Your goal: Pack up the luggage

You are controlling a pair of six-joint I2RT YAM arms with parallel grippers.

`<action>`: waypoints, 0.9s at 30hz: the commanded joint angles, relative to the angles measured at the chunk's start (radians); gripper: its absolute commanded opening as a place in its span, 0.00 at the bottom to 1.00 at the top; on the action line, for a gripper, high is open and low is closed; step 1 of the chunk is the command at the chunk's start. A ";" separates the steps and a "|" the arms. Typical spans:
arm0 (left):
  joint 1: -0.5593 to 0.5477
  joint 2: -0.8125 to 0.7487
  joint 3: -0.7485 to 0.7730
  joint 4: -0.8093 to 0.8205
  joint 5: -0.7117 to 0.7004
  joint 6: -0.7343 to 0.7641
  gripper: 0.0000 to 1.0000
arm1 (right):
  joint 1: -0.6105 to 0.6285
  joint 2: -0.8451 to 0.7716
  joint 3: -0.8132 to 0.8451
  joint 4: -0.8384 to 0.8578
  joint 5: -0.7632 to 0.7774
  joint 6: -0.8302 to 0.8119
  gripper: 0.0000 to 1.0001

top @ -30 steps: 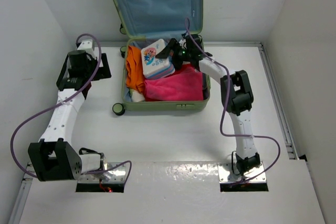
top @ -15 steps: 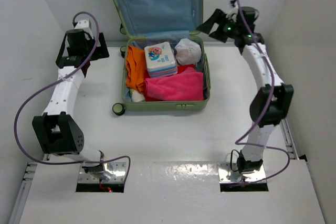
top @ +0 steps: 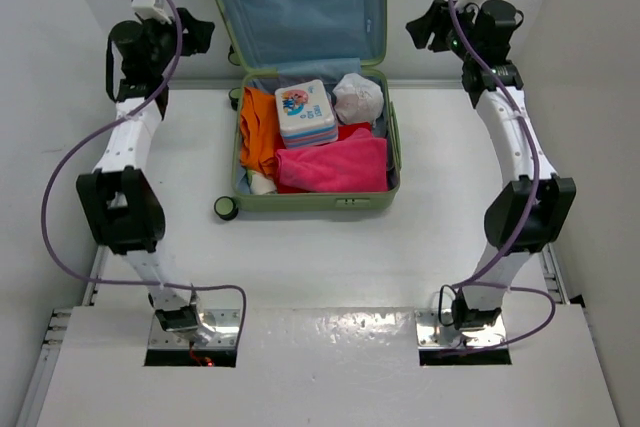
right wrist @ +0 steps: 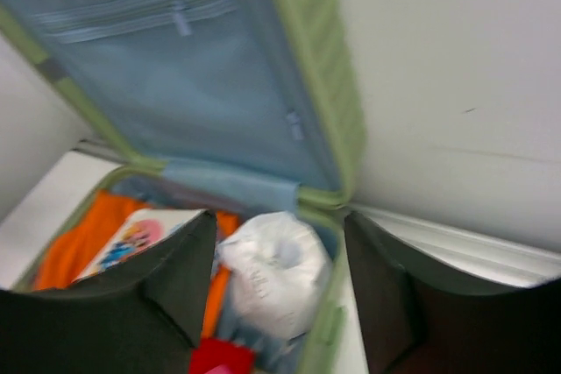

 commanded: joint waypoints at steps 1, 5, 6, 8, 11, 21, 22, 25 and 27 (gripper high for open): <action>-0.031 0.130 0.088 0.251 0.065 -0.131 0.79 | -0.028 0.049 -0.060 0.236 0.036 0.004 0.61; -0.066 0.316 0.322 0.213 -0.055 -0.155 0.78 | -0.079 0.134 -0.064 0.378 -0.029 0.109 0.68; -0.066 0.351 0.361 0.199 -0.078 -0.136 0.77 | -0.079 0.150 -0.056 0.392 -0.035 0.130 0.68; -0.092 0.419 0.404 0.224 -0.087 -0.082 0.77 | -0.086 0.213 -0.027 0.453 -0.047 0.158 0.67; -0.092 0.507 0.479 0.238 -0.144 -0.082 0.72 | -0.086 0.253 -0.007 0.469 -0.059 0.167 0.66; -0.111 0.719 0.716 0.231 -0.351 -0.039 0.41 | -0.099 0.170 -0.137 0.421 -0.122 0.089 0.61; -0.111 0.719 0.707 0.243 -0.351 -0.039 0.34 | -0.100 0.161 -0.166 0.424 -0.121 0.089 0.61; -0.111 0.692 0.624 0.287 -0.301 -0.039 0.08 | -0.102 0.144 -0.197 0.408 -0.122 0.086 0.60; -0.111 0.605 0.537 0.329 -0.241 -0.039 0.00 | -0.102 0.136 -0.206 0.400 -0.124 0.089 0.60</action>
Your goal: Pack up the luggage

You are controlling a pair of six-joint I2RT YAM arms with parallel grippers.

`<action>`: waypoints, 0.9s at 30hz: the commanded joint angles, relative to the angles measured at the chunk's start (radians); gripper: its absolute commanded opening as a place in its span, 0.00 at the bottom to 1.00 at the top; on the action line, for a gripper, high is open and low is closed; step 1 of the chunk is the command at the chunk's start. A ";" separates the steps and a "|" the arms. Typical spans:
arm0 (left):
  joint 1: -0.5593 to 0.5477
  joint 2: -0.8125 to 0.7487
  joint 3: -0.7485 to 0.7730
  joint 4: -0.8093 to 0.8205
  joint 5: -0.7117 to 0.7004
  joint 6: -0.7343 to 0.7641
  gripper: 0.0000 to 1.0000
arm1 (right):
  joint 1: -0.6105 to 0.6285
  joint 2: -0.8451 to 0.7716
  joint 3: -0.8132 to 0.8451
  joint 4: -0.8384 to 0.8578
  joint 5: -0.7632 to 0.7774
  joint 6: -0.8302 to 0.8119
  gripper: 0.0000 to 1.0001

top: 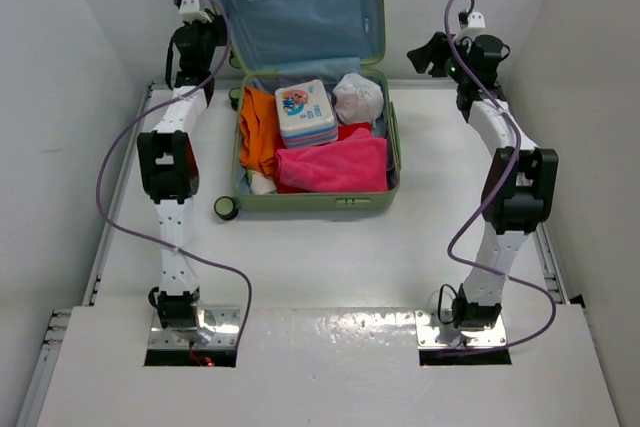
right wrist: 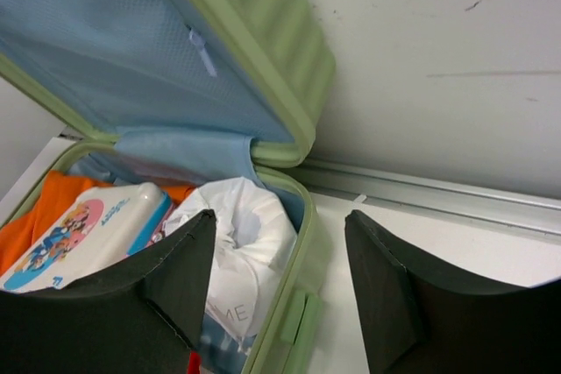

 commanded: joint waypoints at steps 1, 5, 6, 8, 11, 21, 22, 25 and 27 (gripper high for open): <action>0.006 -0.139 -0.141 0.145 0.065 -0.007 0.00 | -0.007 -0.072 -0.025 0.023 -0.026 -0.021 0.60; 0.026 -0.366 -0.510 0.287 0.216 -0.016 0.00 | -0.009 -0.095 -0.064 -0.021 -0.015 -0.048 0.60; 0.026 -0.469 -0.580 0.314 0.241 -0.016 0.00 | -0.013 -0.104 -0.071 -0.031 -0.006 -0.059 0.60; 0.026 -0.577 -0.770 0.377 0.350 0.048 0.00 | -0.027 -0.131 -0.100 -0.066 0.000 -0.068 0.60; 0.026 -0.821 -1.026 0.359 0.430 0.220 0.12 | -0.051 -0.171 -0.140 -0.123 0.002 -0.097 0.60; 0.242 -1.478 -1.399 -0.467 0.694 0.752 0.81 | -0.200 -0.294 -0.248 -0.314 0.008 -0.096 0.63; 0.259 -1.565 -1.420 -0.497 0.674 0.786 0.83 | -0.205 -0.297 -0.251 -0.318 0.003 -0.093 0.63; 0.325 -1.656 -1.498 -0.509 0.546 0.837 0.76 | -0.213 -0.308 -0.269 -0.345 -0.004 -0.093 0.63; 0.351 -1.682 -1.512 -0.482 0.476 0.826 0.71 | -0.211 -0.306 -0.292 -0.348 -0.023 -0.087 0.63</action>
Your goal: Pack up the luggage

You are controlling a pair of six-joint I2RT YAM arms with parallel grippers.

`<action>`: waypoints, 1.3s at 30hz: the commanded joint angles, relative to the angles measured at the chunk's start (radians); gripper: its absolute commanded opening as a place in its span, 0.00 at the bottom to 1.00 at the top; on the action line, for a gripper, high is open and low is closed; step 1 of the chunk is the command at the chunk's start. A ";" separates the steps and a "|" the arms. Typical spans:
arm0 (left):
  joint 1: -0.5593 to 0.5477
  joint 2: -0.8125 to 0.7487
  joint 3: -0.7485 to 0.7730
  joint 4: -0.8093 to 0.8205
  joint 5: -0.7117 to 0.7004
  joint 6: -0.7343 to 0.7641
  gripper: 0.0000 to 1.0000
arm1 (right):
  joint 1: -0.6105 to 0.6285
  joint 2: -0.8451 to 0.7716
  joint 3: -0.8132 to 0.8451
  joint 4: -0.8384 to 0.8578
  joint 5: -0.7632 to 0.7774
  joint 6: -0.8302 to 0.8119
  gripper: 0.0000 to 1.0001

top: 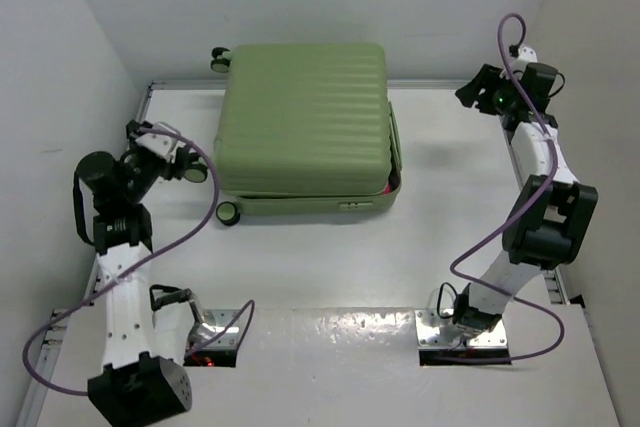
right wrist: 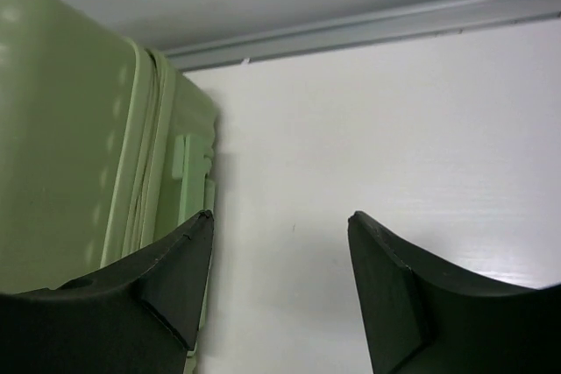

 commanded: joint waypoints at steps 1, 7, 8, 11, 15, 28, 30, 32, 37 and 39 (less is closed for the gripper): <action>0.058 -0.025 -0.012 -0.014 -0.136 0.080 0.67 | 0.019 -0.032 -0.031 -0.027 -0.032 0.007 0.63; 0.101 0.106 0.025 0.031 -0.164 -0.104 0.64 | 0.069 0.063 0.027 -0.086 -0.028 0.015 0.61; 0.101 0.132 0.025 0.055 -0.224 -0.139 0.61 | 0.087 0.074 0.038 -0.099 -0.020 0.019 0.60; 0.031 0.314 0.078 0.134 -0.388 -0.222 0.59 | 0.121 0.125 0.082 -0.170 -0.003 0.001 0.59; -0.047 0.622 0.282 0.062 -0.389 -0.259 0.56 | 0.147 0.169 0.096 -0.248 0.026 -0.007 0.58; -0.331 0.596 0.316 -0.156 0.163 0.038 0.54 | 0.310 0.039 0.007 -0.215 -0.284 -0.071 0.62; -0.322 0.585 0.316 -0.147 0.137 0.028 0.56 | 0.330 0.002 -0.010 -0.233 -0.324 -0.093 0.62; -0.296 0.596 0.316 -0.147 0.103 0.018 0.63 | 0.332 -0.007 -0.021 -0.239 -0.335 -0.116 0.62; -0.267 0.617 0.316 -0.129 0.019 -0.009 0.73 | 0.306 -0.012 -0.065 -0.209 -0.177 -0.089 0.63; -0.242 0.626 0.316 -0.101 -0.005 -0.057 0.73 | 0.261 0.013 -0.051 -0.182 -0.102 -0.042 0.60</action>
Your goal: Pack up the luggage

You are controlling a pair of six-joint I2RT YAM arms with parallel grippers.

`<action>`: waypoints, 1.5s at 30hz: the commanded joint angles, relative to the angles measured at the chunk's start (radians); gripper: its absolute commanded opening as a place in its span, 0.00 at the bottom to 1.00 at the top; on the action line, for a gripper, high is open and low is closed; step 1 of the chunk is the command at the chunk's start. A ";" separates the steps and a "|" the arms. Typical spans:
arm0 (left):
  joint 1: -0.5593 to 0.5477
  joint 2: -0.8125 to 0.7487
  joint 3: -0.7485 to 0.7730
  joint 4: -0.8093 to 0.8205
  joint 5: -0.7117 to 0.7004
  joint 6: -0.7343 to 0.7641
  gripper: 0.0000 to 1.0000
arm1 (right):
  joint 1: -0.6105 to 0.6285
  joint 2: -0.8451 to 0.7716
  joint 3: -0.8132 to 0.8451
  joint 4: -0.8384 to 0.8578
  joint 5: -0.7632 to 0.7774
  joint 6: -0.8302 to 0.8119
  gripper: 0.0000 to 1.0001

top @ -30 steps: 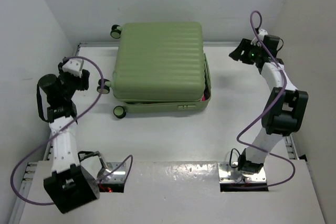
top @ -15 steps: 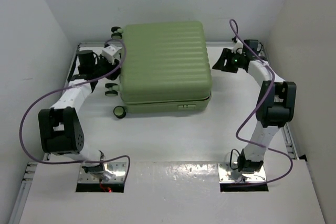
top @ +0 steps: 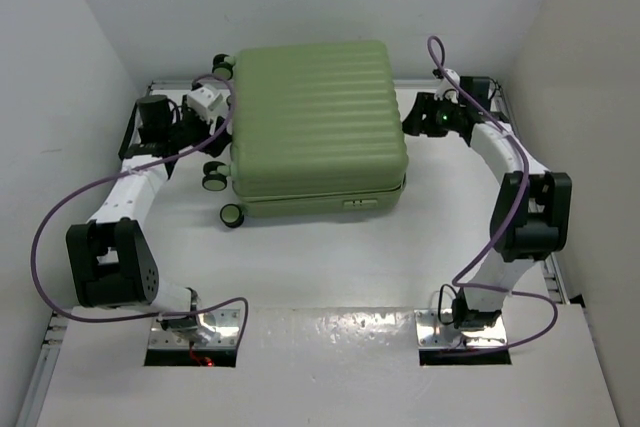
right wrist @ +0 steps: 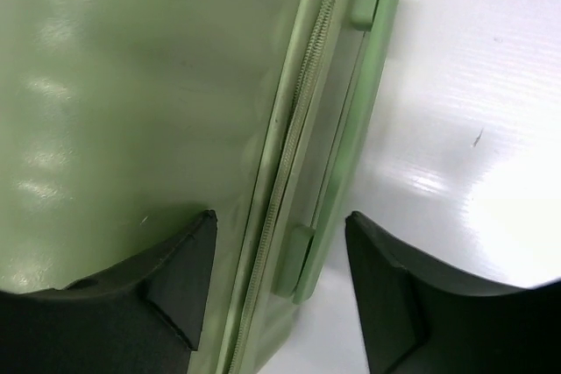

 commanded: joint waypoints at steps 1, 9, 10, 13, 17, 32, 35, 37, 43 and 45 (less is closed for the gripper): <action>0.017 0.009 0.018 0.068 0.070 -0.127 0.73 | -0.011 0.037 0.048 0.080 0.025 0.120 0.56; 0.100 0.027 0.009 0.102 0.000 -0.383 0.73 | -0.040 0.313 0.249 0.181 -0.012 0.197 0.42; 0.100 0.017 -0.002 0.102 -0.009 -0.406 0.73 | -0.040 0.327 0.257 0.183 -0.021 0.203 0.42; 0.123 0.003 -0.002 0.092 -0.030 -0.428 0.74 | -0.042 0.370 0.273 0.184 -0.053 0.200 0.39; 0.145 0.003 0.018 0.042 -0.058 -0.428 0.74 | -0.042 0.390 0.256 0.172 -0.130 0.202 0.39; 0.187 0.035 0.081 -0.102 -0.086 -0.397 0.75 | -0.011 0.347 0.156 0.083 -0.075 0.037 0.36; 0.187 0.056 0.099 -0.160 -0.096 -0.475 0.75 | 0.016 0.419 0.242 -0.001 0.013 -0.019 0.32; 0.200 0.070 0.099 -0.187 -0.076 -0.582 0.75 | 0.018 0.453 0.311 -0.043 0.071 -0.048 0.29; 0.200 0.009 -0.002 -0.187 -0.165 -0.731 0.75 | 0.073 0.438 0.288 -0.130 0.194 -0.047 0.00; 0.209 -0.026 -0.040 -0.208 -0.185 -0.783 0.75 | 0.072 0.391 0.230 -0.207 0.194 -0.038 0.00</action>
